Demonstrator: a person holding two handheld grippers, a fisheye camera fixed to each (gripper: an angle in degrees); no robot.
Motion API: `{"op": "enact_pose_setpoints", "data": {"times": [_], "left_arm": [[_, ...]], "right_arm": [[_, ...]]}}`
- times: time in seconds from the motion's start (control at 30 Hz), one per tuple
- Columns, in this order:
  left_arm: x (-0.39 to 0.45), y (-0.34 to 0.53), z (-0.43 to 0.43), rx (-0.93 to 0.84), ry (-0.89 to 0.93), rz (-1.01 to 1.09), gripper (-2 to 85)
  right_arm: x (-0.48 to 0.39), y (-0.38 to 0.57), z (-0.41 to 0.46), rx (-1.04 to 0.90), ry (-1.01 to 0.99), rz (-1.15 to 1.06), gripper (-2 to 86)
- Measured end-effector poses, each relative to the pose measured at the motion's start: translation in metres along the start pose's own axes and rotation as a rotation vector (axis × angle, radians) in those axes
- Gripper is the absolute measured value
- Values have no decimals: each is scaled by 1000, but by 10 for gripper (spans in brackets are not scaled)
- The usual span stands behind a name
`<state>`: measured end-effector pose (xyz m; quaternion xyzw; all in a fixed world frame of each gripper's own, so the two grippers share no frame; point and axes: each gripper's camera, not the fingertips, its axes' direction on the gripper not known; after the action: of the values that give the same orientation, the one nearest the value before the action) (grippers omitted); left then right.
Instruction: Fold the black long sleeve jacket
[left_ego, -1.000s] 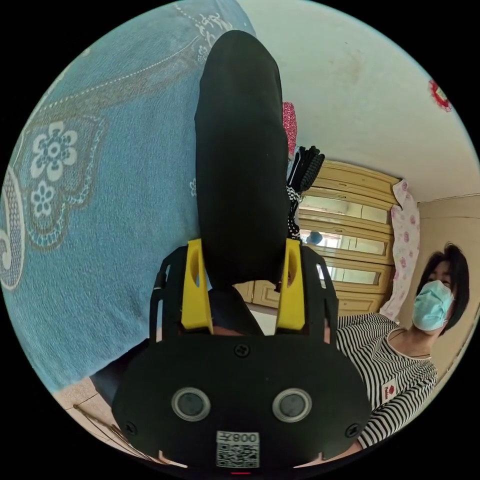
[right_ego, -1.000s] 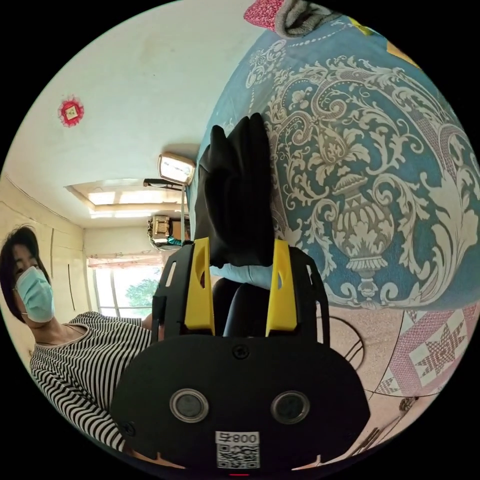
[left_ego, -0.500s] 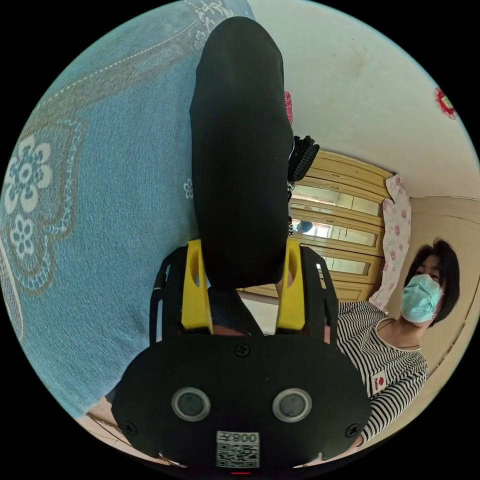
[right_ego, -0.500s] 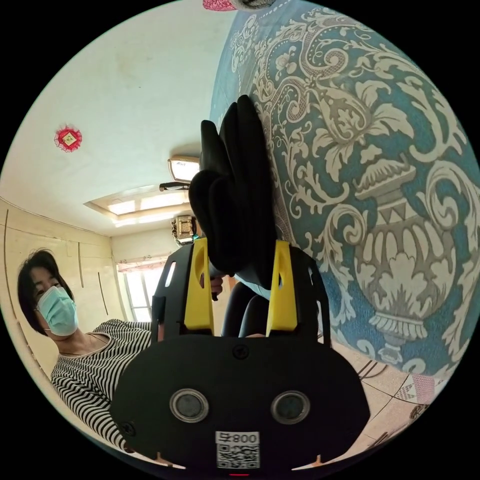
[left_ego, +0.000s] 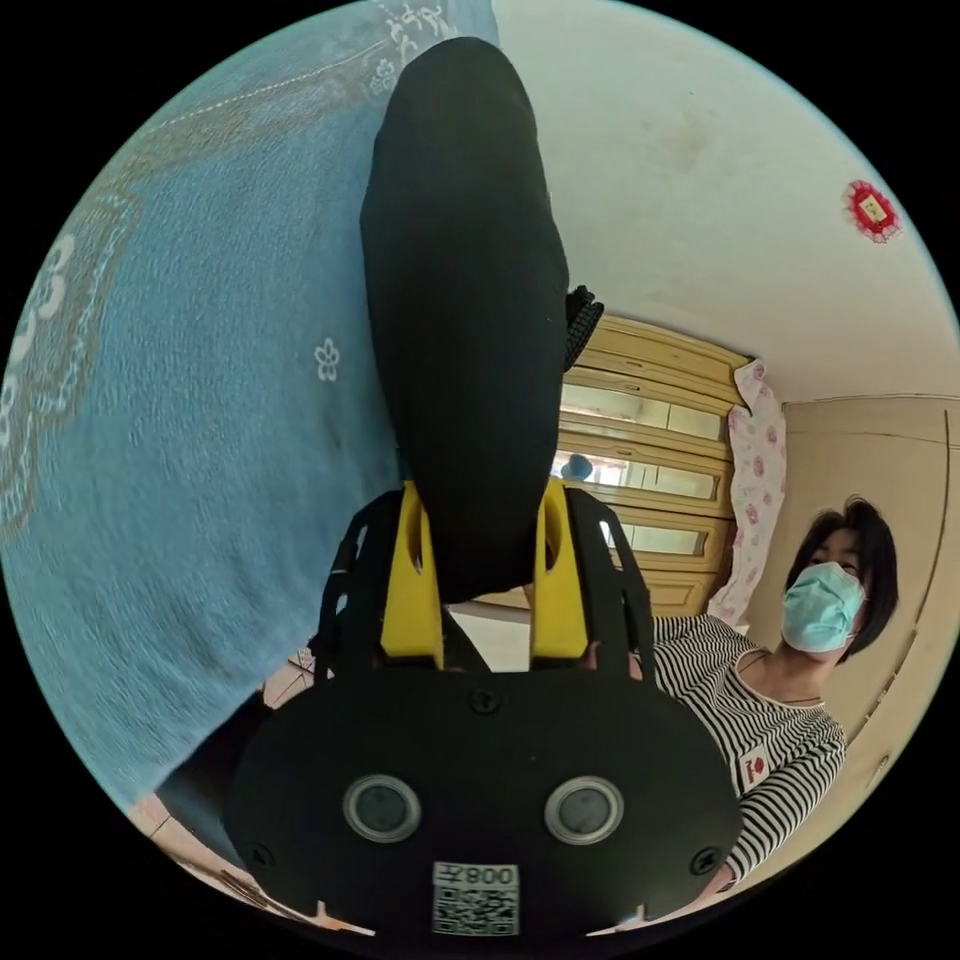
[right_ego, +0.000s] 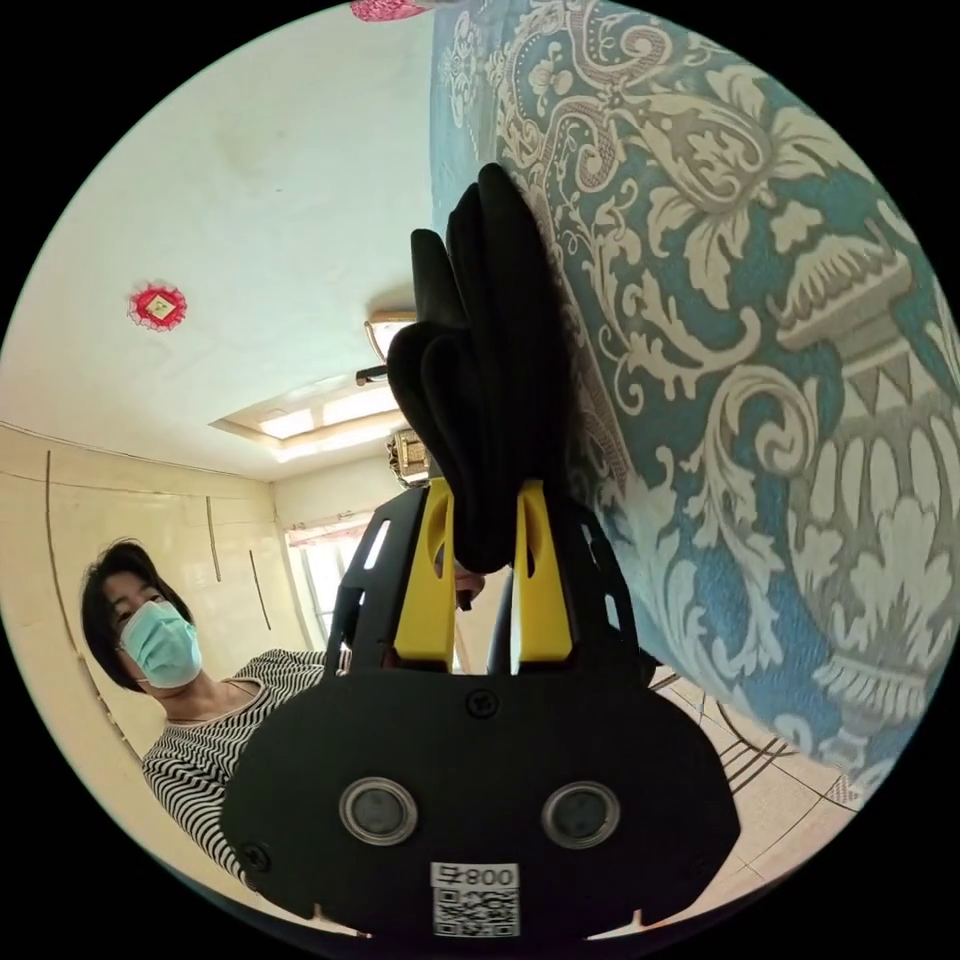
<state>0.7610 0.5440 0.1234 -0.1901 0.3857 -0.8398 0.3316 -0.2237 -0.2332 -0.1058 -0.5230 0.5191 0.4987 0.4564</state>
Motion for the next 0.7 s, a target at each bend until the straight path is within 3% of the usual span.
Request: {"op": "enact_pose_setpoints", "data": {"times": [0.37, 0.7], "left_arm": [[85, 86, 61, -26, 39, -30, 154], [169, 109, 131, -51, 20, 36, 155]], "right_arm": [[-16, 89, -72, -30, 28, -68, 87], [-11, 135, -152, 13, -2, -173, 86]]}}
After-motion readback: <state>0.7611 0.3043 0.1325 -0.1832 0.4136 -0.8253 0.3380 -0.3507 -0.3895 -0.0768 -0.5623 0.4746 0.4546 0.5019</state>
